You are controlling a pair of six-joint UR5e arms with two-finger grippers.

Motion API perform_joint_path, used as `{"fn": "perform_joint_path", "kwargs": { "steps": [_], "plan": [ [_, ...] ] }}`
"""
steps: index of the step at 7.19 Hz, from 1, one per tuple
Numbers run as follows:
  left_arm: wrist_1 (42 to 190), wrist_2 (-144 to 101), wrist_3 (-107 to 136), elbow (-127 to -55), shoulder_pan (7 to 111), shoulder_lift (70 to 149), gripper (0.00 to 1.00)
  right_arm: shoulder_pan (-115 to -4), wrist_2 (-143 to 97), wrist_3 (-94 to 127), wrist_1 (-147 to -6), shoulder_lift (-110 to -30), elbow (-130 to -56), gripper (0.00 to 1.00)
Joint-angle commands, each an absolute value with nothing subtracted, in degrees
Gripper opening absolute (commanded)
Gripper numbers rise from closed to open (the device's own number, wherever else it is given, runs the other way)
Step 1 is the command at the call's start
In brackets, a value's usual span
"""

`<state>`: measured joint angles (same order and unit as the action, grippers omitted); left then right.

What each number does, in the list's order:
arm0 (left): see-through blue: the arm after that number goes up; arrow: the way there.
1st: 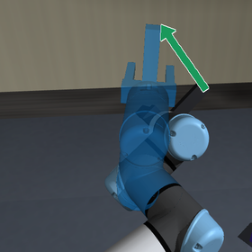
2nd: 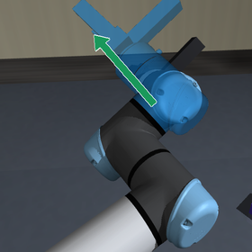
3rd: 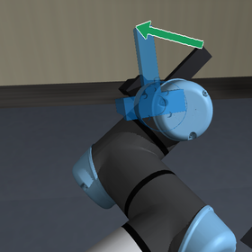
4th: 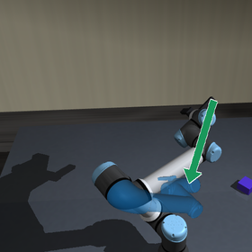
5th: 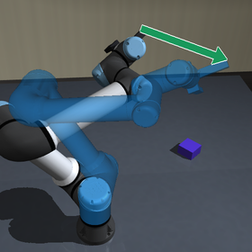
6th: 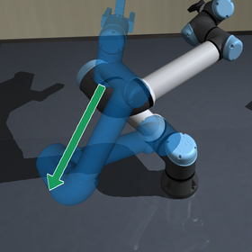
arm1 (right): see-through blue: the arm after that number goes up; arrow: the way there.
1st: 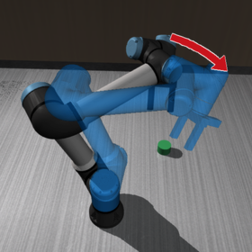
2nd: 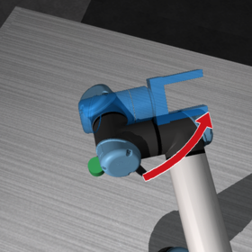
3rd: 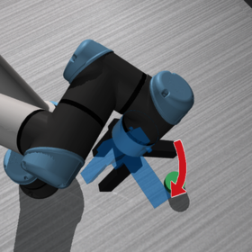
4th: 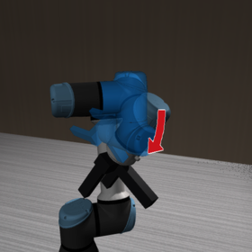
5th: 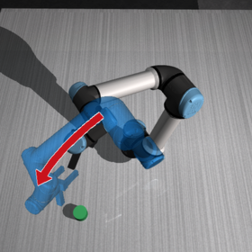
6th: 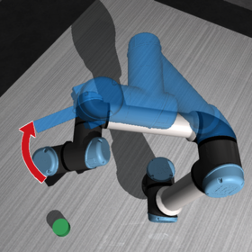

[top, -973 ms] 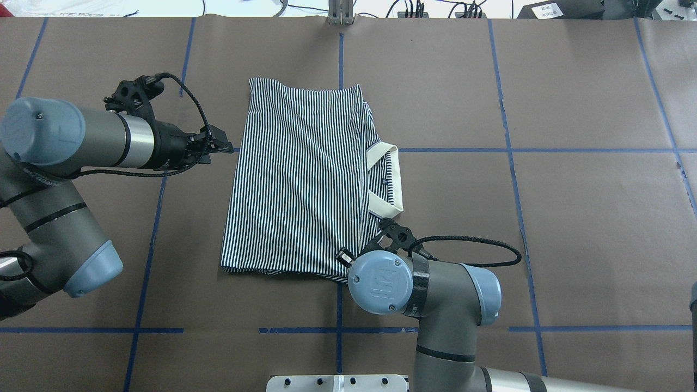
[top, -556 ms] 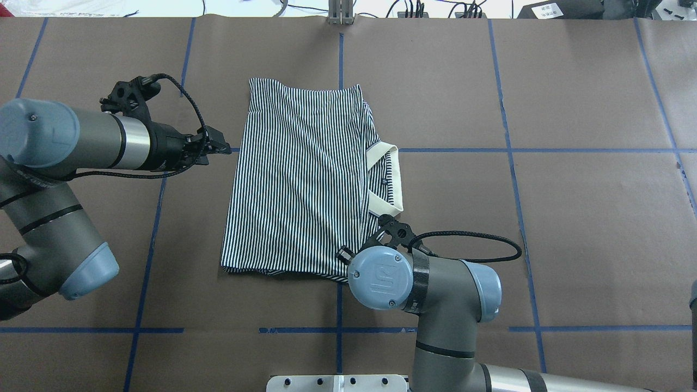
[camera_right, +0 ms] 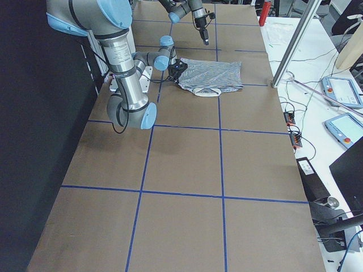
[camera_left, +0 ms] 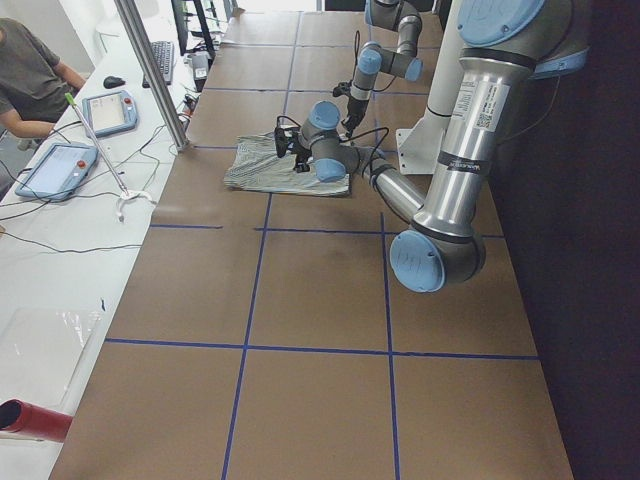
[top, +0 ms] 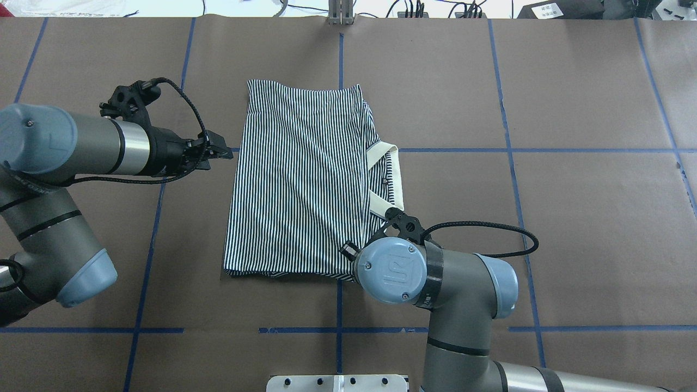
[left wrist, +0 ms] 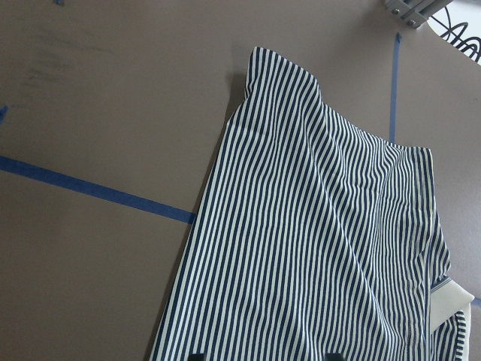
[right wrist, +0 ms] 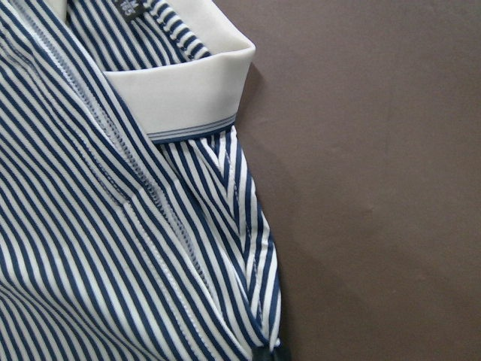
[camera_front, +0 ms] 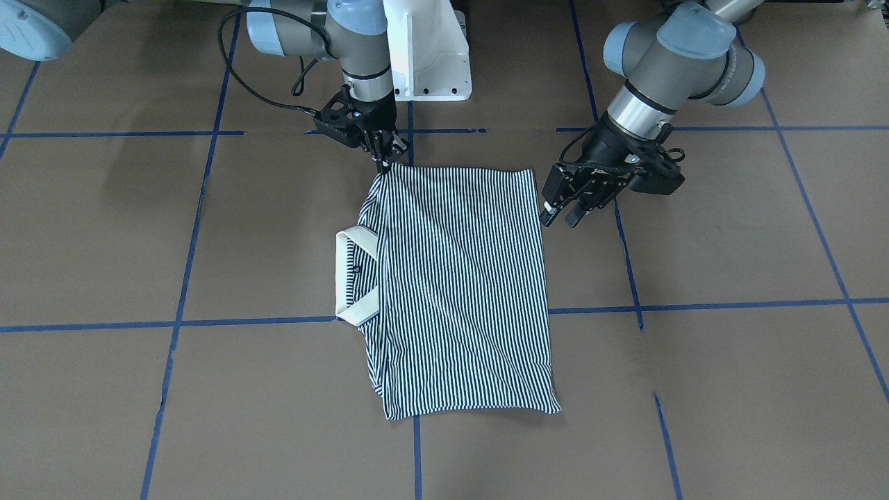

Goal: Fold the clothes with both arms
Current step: 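Grasp the shirt's near edge with both grippers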

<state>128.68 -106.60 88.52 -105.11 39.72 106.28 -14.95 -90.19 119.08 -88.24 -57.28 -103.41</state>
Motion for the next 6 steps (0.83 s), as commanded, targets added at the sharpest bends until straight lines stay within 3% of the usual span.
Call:
{"fn": "perform_joint_path", "kwargs": {
  "steps": [1, 4, 6],
  "plan": [
    [128.58, -100.85, 95.24, -106.77, 33.61, 106.17, 0.61, -14.16, -90.26, 119.09, -89.12, -61.41, -108.61, 0.0],
    [127.18, -86.77, 109.14, -110.64, 18.93, 101.72, 0.62, -13.36, -89.74, 119.09, -89.3, -62.31, -109.78, 0.0],
    [120.28, -84.73, 110.57, -112.23, 15.57, 100.55, 0.62, -13.36, -89.82, 119.09, -89.3, -62.31, -109.78, 0.0]
  ]
}}
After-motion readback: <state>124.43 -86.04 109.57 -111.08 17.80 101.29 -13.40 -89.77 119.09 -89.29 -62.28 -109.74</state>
